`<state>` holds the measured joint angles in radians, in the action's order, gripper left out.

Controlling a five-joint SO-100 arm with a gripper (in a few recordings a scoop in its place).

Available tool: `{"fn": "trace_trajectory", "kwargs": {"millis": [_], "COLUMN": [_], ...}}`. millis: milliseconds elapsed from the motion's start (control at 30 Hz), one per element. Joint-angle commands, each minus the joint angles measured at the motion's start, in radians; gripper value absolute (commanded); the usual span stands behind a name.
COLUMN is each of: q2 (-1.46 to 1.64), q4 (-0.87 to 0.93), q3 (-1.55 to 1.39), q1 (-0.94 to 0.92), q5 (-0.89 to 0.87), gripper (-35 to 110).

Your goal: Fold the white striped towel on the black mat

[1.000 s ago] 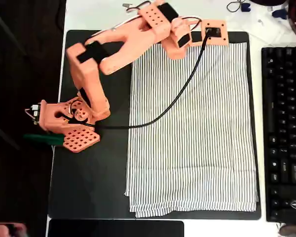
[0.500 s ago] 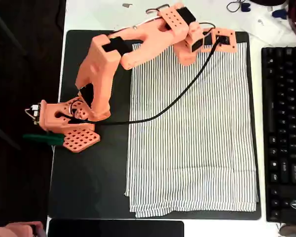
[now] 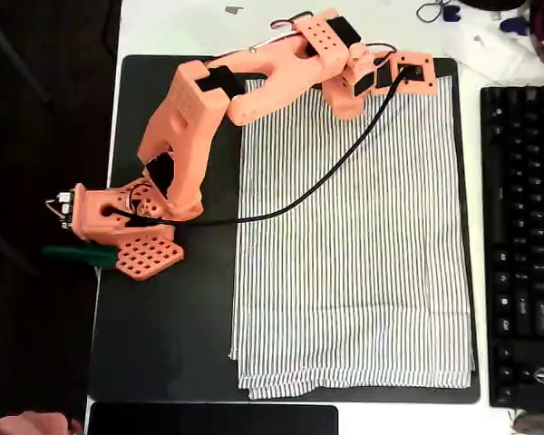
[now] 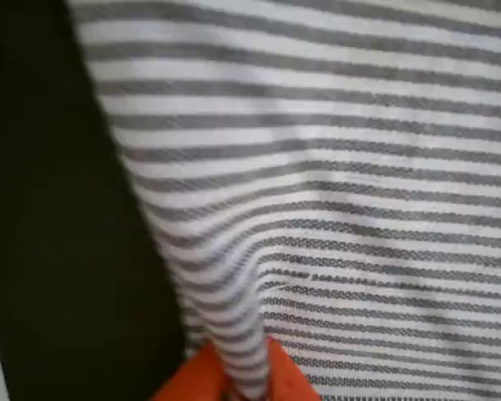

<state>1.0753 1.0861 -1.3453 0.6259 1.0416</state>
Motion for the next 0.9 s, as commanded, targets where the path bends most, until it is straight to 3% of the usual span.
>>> {"fn": "trace_trajectory", "kwargs": {"millis": [0, 467, 867], "q2": [0.012, 0.27, 0.509], "q4": [0.009, 0.183, 0.36], "q3": [0.008, 0.074, 0.028], "q1": [-0.018, -0.081, -0.405], "q5": [-0.008, 0.038, 0.276], "gripper": [0, 0, 0]}}
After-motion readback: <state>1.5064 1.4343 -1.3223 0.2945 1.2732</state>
